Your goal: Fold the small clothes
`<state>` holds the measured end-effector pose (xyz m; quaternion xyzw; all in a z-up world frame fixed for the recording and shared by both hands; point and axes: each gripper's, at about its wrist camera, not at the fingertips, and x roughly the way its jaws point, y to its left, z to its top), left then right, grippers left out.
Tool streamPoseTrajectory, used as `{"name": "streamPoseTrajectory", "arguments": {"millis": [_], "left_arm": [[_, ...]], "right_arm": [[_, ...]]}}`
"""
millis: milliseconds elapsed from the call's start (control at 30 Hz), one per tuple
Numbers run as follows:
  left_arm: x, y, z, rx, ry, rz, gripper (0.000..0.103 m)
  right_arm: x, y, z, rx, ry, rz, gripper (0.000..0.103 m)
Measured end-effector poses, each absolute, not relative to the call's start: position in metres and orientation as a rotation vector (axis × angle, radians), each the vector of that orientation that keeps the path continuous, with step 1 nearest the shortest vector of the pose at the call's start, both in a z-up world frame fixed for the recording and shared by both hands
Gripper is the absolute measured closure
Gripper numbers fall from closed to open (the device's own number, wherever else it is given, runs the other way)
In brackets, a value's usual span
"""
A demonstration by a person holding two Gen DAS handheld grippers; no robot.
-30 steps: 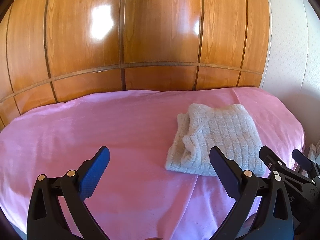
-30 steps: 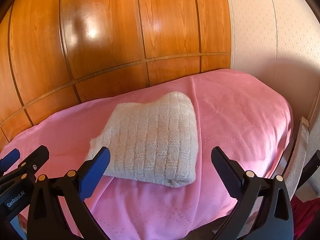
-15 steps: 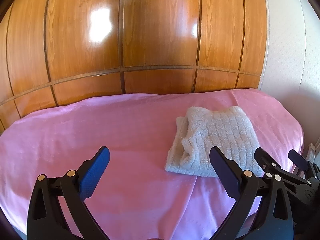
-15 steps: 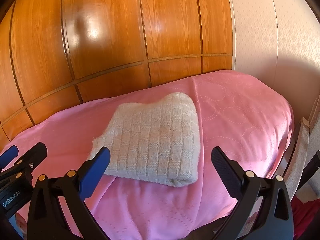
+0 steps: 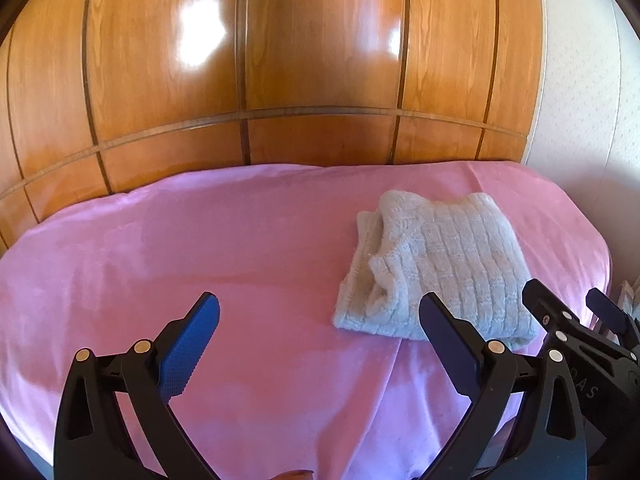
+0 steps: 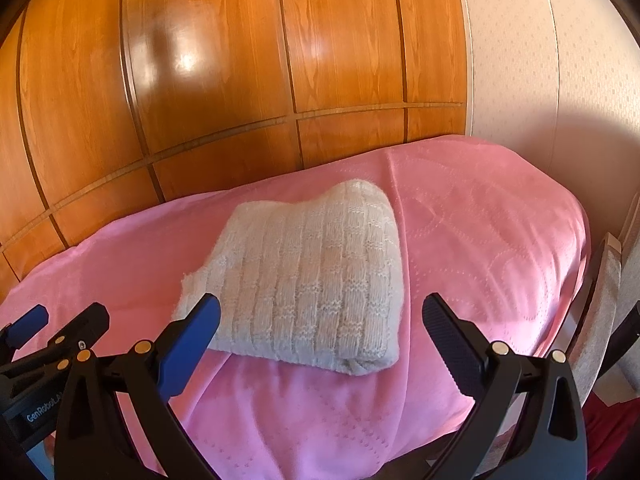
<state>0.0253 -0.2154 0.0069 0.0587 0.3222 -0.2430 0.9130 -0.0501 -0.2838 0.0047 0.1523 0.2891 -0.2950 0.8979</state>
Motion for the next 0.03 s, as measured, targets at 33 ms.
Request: {"name": "streamPoseTrajectory", "arguments": {"millis": [33], "left_arm": [[0.0244, -0.2143, 0.0063, 0.118, 0.660, -0.497, 0.004]], "right_arm": [[-0.0495, -0.2843, 0.0046, 0.316, 0.603, -0.613, 0.002]]}}
